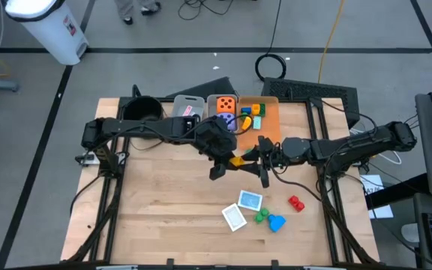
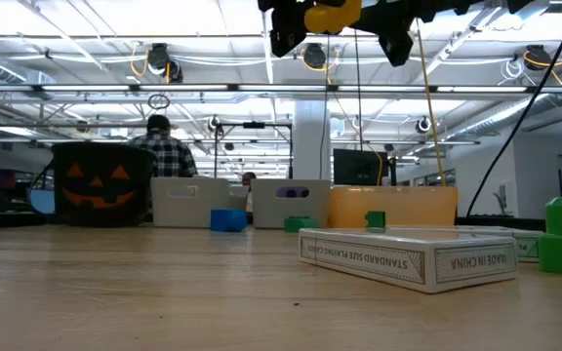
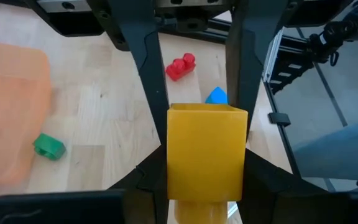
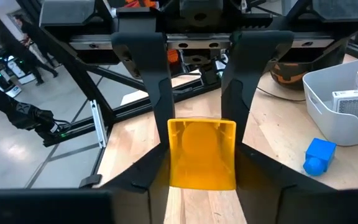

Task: Pick & Place Toys
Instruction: Put the yellow game piece into the orange bin

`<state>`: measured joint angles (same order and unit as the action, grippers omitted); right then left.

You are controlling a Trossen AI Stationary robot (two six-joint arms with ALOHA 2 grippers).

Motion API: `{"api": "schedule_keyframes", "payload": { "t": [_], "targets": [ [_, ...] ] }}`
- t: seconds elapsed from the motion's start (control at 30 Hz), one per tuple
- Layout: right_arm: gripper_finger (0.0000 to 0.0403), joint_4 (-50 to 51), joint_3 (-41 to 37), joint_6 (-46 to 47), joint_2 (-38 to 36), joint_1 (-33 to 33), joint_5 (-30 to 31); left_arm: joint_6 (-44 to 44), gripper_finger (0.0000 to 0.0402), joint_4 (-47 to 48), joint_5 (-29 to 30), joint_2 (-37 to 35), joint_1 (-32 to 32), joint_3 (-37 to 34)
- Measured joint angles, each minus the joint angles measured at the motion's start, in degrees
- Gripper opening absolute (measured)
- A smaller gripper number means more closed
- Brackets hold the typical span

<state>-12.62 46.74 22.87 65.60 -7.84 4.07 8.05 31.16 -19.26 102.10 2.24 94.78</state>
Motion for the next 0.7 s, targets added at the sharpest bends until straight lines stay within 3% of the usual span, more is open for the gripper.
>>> {"api": "schedule_keyframes", "payload": {
  "t": [0.13, 0.33, 0.53, 0.7],
  "targets": [
    [0.0109, 0.0, 0.0, 0.02, 0.0, 0.0, 0.09, 0.01, 0.0131, 0.13, -0.01, 0.0, 0.0, 0.0],
    [0.0108, 0.09, 0.0, 0.27, 0.0, 0.0, 0.17, -0.17, 0.0135, 0.01, -0.06, 0.0, -0.02, 0.0],
    [0.0108, 0.81, 0.0, 0.66, -0.24, 0.0, 0.29, -0.17, 0.0219, -0.89, -0.26, 0.0, 0.17, 0.0],
    [0.0108, 2.47, -0.12, 0.62, -1.02, 0.02, 0.18, 1.36, 0.0263, -1.1, -0.64, -0.04, 0.69, 0.04]
  ]
}}
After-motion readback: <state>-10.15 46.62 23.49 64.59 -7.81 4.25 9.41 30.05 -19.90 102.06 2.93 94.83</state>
